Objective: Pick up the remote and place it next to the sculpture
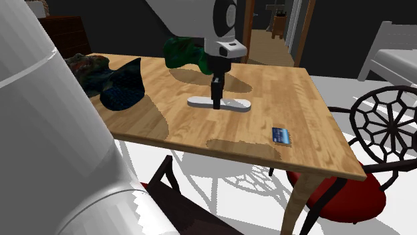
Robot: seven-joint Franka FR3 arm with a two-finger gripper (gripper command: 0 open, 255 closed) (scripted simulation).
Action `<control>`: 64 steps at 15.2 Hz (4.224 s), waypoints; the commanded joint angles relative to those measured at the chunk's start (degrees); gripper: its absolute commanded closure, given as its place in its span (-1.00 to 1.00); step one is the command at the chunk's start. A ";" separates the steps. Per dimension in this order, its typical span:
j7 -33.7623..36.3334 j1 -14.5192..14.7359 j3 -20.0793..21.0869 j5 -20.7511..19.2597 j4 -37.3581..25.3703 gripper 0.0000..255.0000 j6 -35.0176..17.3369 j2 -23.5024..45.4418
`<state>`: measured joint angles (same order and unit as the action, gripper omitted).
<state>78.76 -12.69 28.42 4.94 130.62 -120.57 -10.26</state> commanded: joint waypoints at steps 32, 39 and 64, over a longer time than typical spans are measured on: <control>-1.04 -0.47 -2.25 0.73 -21.85 1.00 25.70 -4.15; 4.99 1.47 1.54 0.92 -25.90 1.00 28.07 -2.68; 29.67 10.17 16.40 -5.65 -30.76 1.00 21.22 11.08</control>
<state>108.42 -2.53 44.81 -0.82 98.89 -98.45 0.98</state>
